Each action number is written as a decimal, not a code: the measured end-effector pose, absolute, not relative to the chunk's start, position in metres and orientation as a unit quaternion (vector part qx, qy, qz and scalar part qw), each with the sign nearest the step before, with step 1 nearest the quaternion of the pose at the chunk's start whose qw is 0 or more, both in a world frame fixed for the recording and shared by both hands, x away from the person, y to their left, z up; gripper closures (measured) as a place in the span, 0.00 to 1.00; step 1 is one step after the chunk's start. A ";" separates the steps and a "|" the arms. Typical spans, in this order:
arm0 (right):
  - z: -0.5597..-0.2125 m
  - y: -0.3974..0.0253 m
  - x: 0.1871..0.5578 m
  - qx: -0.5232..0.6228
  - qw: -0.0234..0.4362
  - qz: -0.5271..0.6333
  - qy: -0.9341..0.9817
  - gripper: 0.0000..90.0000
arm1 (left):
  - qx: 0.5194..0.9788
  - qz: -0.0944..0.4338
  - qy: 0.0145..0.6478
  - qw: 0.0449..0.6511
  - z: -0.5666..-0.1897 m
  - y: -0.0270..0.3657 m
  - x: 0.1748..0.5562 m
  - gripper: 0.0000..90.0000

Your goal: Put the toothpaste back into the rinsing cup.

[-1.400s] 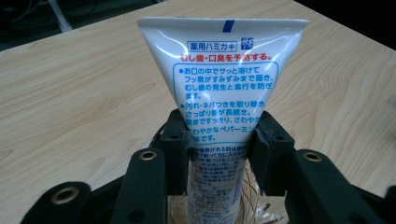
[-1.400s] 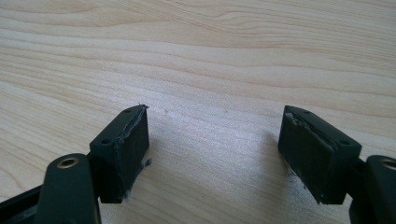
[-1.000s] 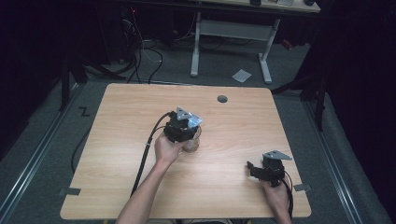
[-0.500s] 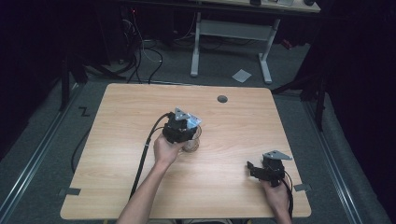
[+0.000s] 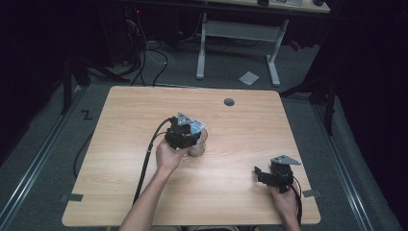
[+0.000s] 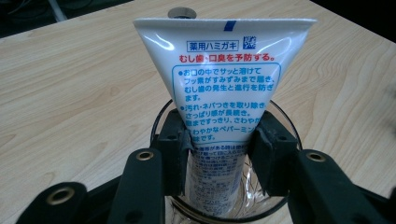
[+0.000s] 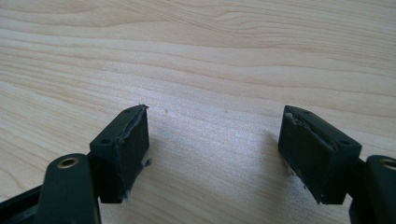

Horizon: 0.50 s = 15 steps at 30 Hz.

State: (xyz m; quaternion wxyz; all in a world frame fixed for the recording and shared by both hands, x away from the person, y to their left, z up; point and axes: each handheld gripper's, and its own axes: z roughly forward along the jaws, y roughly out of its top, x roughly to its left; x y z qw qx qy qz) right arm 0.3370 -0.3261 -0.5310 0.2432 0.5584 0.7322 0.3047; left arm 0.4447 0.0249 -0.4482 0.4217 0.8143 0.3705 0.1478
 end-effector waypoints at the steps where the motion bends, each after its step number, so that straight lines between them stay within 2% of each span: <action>1: -0.531 -0.326 0.337 0.558 0.243 0.305 0.732 0.27 | 0.815 0.148 0.370 0.421 -0.448 0.025 0.444 0.67; 15: -0.531 -0.326 0.337 0.559 0.243 0.305 0.732 0.27 | 0.822 0.160 0.363 0.408 -0.445 0.029 0.436 0.63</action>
